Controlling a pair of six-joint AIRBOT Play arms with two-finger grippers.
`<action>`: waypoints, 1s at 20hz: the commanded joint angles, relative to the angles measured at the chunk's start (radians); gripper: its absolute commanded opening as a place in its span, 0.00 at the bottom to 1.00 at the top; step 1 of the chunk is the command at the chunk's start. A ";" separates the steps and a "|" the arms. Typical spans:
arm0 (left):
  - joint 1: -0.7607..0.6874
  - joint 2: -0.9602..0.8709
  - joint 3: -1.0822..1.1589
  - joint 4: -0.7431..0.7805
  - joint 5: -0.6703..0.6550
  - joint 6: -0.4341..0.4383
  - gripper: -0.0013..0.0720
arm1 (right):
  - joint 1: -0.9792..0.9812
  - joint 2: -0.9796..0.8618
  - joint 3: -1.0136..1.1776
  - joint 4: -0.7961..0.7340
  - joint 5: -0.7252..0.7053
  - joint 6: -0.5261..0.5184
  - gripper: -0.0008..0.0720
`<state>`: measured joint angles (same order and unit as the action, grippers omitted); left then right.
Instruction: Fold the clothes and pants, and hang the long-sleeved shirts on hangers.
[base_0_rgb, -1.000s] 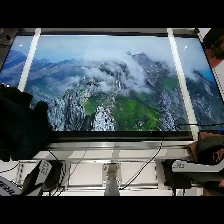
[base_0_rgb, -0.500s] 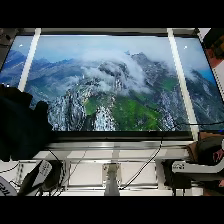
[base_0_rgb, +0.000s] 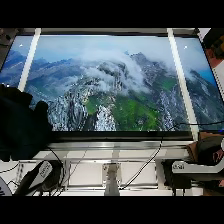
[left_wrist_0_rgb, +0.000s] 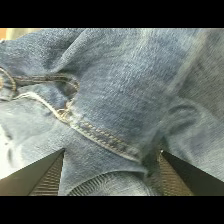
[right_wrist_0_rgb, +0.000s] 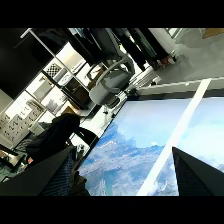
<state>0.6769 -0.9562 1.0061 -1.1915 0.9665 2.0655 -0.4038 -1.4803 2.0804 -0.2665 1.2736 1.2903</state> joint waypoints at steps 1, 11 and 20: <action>0.000 -0.009 0.001 0.077 0.006 0.006 0.86 | 0.001 0.001 0.001 -0.002 0.000 0.002 0.95; -0.002 -0.107 0.001 0.100 -0.134 0.007 0.52 | 0.001 0.001 0.001 -0.001 -0.002 0.003 0.95; -0.058 -0.003 0.003 0.098 -0.164 -0.374 0.06 | 0.001 0.001 0.001 -0.002 -0.001 0.002 0.13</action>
<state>0.6521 -1.0187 1.0069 -1.0927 0.8108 1.8858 -0.4038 -1.4803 2.0804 -0.2676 1.2716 1.2930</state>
